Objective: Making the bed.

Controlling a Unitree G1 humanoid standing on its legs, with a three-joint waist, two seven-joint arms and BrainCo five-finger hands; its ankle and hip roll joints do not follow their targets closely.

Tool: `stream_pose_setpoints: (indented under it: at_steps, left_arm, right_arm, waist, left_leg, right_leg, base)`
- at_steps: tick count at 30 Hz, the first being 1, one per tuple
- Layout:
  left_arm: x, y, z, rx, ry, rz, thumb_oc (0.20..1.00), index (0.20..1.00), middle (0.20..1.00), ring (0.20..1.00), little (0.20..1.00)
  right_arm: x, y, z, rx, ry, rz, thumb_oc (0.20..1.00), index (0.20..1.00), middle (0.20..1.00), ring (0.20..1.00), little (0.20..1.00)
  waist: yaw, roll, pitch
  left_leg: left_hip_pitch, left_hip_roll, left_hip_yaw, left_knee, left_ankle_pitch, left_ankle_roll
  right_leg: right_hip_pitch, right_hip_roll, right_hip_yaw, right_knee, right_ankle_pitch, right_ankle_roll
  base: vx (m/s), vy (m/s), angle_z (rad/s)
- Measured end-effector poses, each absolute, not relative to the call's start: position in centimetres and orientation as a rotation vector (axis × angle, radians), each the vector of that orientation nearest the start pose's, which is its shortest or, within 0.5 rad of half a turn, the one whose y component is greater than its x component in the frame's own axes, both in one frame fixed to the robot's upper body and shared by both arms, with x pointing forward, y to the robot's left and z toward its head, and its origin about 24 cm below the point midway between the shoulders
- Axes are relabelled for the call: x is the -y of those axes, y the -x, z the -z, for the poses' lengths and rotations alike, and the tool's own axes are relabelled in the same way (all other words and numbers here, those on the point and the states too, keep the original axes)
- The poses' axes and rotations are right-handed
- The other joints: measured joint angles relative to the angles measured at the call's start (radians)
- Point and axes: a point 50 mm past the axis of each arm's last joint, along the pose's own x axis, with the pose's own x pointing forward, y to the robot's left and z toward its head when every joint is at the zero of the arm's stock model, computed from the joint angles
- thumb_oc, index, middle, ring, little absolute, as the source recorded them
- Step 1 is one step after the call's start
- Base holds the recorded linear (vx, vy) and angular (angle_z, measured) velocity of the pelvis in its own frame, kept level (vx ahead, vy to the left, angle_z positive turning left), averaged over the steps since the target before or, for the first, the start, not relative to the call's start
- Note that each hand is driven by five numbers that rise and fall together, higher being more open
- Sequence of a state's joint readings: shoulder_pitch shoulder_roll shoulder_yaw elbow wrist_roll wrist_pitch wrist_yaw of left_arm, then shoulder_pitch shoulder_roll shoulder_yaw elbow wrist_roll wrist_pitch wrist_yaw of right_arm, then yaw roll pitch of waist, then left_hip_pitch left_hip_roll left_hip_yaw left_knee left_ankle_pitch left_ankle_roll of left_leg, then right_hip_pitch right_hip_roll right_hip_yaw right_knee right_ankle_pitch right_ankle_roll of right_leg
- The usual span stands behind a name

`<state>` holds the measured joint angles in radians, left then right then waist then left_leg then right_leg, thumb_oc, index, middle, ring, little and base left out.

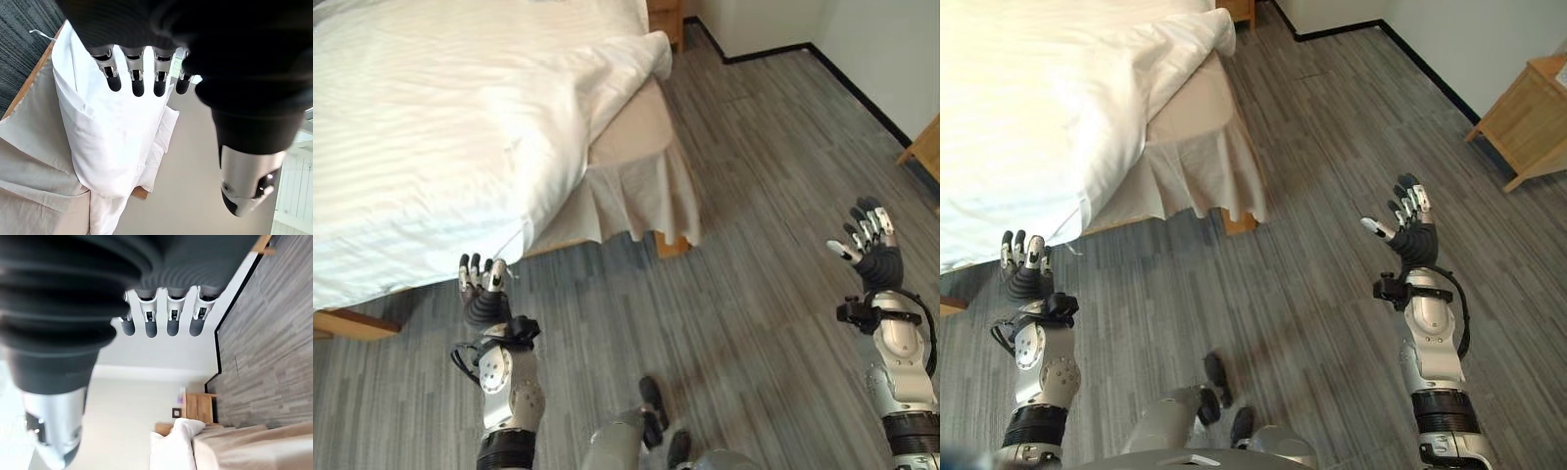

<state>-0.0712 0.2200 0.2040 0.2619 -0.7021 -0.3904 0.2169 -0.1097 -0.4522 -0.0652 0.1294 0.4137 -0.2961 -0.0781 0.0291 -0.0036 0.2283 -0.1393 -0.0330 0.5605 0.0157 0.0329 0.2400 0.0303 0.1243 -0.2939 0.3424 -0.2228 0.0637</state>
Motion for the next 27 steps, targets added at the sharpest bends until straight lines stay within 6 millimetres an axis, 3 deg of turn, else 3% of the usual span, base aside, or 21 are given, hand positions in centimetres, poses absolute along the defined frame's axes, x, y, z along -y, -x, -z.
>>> stream_pose_setpoints:
  at_steps: [1, 2, 3, 5, 7, 8, 10, 11, 12, 14, 16, 19, 22, 27]
  left_arm:
    - [-27.2, -24.8, -4.7, 0.253, 0.473, -0.561, 1.000, 1.000, 1.000, 1.000, 1.000]
    - [-26.7, -25.3, -5.0, 0.255, 0.466, -0.536, 1.000, 1.000, 1.000, 1.000, 1.000]
    - [-26.1, -25.8, -5.0, 0.247, 0.467, -0.513, 1.000, 1.000, 1.000, 1.000, 1.000]
    - [-25.6, -26.2, -5.1, 0.246, 0.473, -0.494, 1.000, 1.000, 1.000, 1.000, 1.000]
    - [-25.5, -26.3, -5.1, 0.246, 0.477, -0.492, 1.000, 1.000, 1.000, 1.000, 1.000]
    - [-25.6, -26.3, -5.2, 0.247, 0.472, -0.494, 1.000, 1.000, 1.000, 1.000, 1.000]
    - [-25.7, -26.3, -5.2, 0.248, 0.466, -0.491, 1.000, 1.000, 1.000, 1.000, 1.000]
    - [-26.3, -26.3, -5.6, 0.258, 0.436, -0.485, 1.000, 1.000, 1.000, 1.000, 1.000]
    - [-26.7, -26.2, -5.7, 0.260, 0.425, -0.490, 1.000, 1.000, 1.000, 1.000, 1.000]
    - [-26.6, -25.9, -5.3, 0.245, 0.422, -0.489, 1.000, 1.000, 1.000, 1.000, 1.000]
    - [-26.8, -25.3, -4.7, 0.231, 0.425, -0.509, 1.000, 1.000, 1.000, 1.000, 1.000]
    - [-26.4, -24.5, -3.4, 0.199, 0.461, -0.530, 1.000, 1.000, 1.000, 1.000, 1.000]
    - [-25.7, -24.2, -2.7, 0.183, 0.490, -0.529, 1.000, 1.000, 1.000, 1.000, 1.000]
    - [-25.6, -23.7, -2.1, 0.160, 0.501, -0.542, 1.000, 1.000, 1.000, 1.000, 1.000]
  right_arm:
    - [25.1, -26.6, -9.3, 0.293, 0.020, 0.148, 1.000, 1.000, 1.000, 1.000, 1.000]
    - [25.0, -26.3, -9.1, 0.283, 0.034, 0.130, 1.000, 1.000, 1.000, 1.000, 1.000]
    - [25.0, -26.4, -9.5, 0.296, 0.038, 0.126, 1.000, 1.000, 1.000, 1.000, 1.000]
    - [24.7, -26.7, -9.8, 0.308, 0.037, 0.111, 1.000, 1.000, 1.000, 1.000, 1.000]
    - [24.7, -26.7, -9.7, 0.301, 0.041, 0.102, 1.000, 1.000, 1.000, 1.000, 1.000]
    - [24.8, -26.6, -9.8, 0.301, 0.047, 0.102, 1.000, 1.000, 1.000, 1.000, 1.000]
    - [25.3, -26.4, -9.7, 0.294, 0.060, 0.114, 1.000, 1.000, 1.000, 1.000, 1.000]
    - [25.4, -26.2, -9.5, 0.292, 0.043, 0.135, 1.000, 1.000, 1.000, 1.000, 1.000]
    - [25.6, -26.1, -9.3, 0.290, 0.034, 0.151, 1.000, 1.000, 1.000, 1.000, 1.000]
    - [26.1, -25.9, -9.2, 0.284, 0.037, 0.172, 1.000, 1.000, 1.000, 1.000, 1.000]
    - [26.5, -25.7, -9.1, 0.279, 0.038, 0.188, 1.000, 1.000, 1.000, 1.000, 1.000]
    - [27.5, -25.2, -9.3, 0.283, 0.053, 0.213, 1.000, 1.000, 1.000, 1.000, 1.000]
    - [28.0, -25.1, -9.5, 0.285, 0.067, 0.221, 1.000, 1.000, 1.000, 1.000, 1.000]
    - [27.7, -25.0, -8.8, 0.269, 0.023, 0.218, 1.000, 1.000, 1.000, 1.000, 1.000]
  waist:
    - [-0.011, -0.019, -0.008]
    - [-0.035, -0.053, -0.010]
    - [-0.048, -0.056, -0.009]
    - [-0.042, -0.036, 0.009]
    - [-0.050, -0.004, 0.028]
    - [-0.048, 0.016, 0.041]
    - [-0.062, 0.027, 0.050]
    - [-0.064, -0.013, 0.058]
    - [-0.072, -0.034, 0.059]
    - [-0.083, -0.021, 0.059]
    - [-0.081, -0.004, 0.057]
    - [-0.084, 0.005, 0.055]
    - [-0.087, 0.026, 0.053]
    - [-0.082, 0.049, 0.044]
  left_leg:
    - [0.038, 0.004, -0.016, -0.036, -0.021, -0.017]
    - [0.048, -0.033, -0.071, -0.019, -0.021, -0.022]
    - [0.049, -0.040, -0.096, -0.018, -0.020, -0.023]
    - [0.054, -0.036, -0.148, -0.016, -0.026, -0.028]
    - [0.058, -0.008, -0.194, -0.007, -0.024, -0.038]
    - [0.058, 0.014, -0.246, -0.005, -0.029, -0.044]
    - [0.054, 0.030, -0.316, -0.014, -0.014, -0.082]
    - [0.063, 0.026, -0.353, -0.016, -0.008, -0.137]
    - [0.054, 0.023, -0.376, -0.006, -0.013, -0.169]
    - [0.057, 0.047, -0.377, -0.023, -0.007, -0.192]
    - [0.060, 0.102, -0.383, -0.031, 0.008, -0.215]
    - [0.089, 0.138, -0.393, -0.031, 0.002, -0.234]
    - [0.084, 0.149, -0.408, -0.035, 0.012, -0.263]
    - [0.099, 0.142, -0.409, -0.057, 0.014, -0.267]
  right_leg:
    - [-0.063, -0.044, -0.033, 0.186, -0.034, 0.035]
    - [-0.184, -0.150, -0.028, 0.451, -0.061, 0.044]
    - [-0.242, -0.200, 0.009, 0.519, -0.068, 0.046]
    - [-0.328, -0.294, 0.103, 0.471, -0.068, 0.045]
    - [-0.324, -0.329, 0.138, 0.322, -0.056, 0.048]
    - [-0.315, -0.328, 0.194, 0.179, -0.017, 0.048]
    - [-0.287, -0.275, 0.348, -0.018, 0.040, 0.059]
    - [-0.267, -0.264, 0.396, -0.140, 0.134, 0.052]
    - [-0.249, -0.245, 0.455, -0.163, 0.202, 0.077]
    - [-0.237, -0.227, 0.417, -0.191, 0.210, 0.073]
    - [-0.210, -0.182, 0.371, -0.222, 0.226, 0.051]
    - [-0.173, -0.147, 0.354, -0.240, 0.219, 0.025]
    - [-0.160, -0.138, 0.338, -0.264, 0.227, 0.013]
    - [-0.119, -0.142, 0.330, -0.329, 0.251, 0.009]
  base:
    - [0.04, 0.004, 0.90]
    - [0.02, -0.053, 1.16]
    - [0.16, -0.115, 1.31]
    - [0.15, -0.121, 0.77]
    - [0.17, -0.143, 0.73]
    - [0.18, -0.110, 0.93]
    - [0.15, -0.124, 1.05]
    - [0.12, -0.120, 1.10]
    - [0.10, -0.100, 1.03]
    - [0.12, -0.122, 0.52]
    - [0.12, -0.150, 0.14]
    - [0.06, -0.117, 0.04]
    - [0.07, -0.102, 0.09]
    - [0.06, -0.042, 0.07]
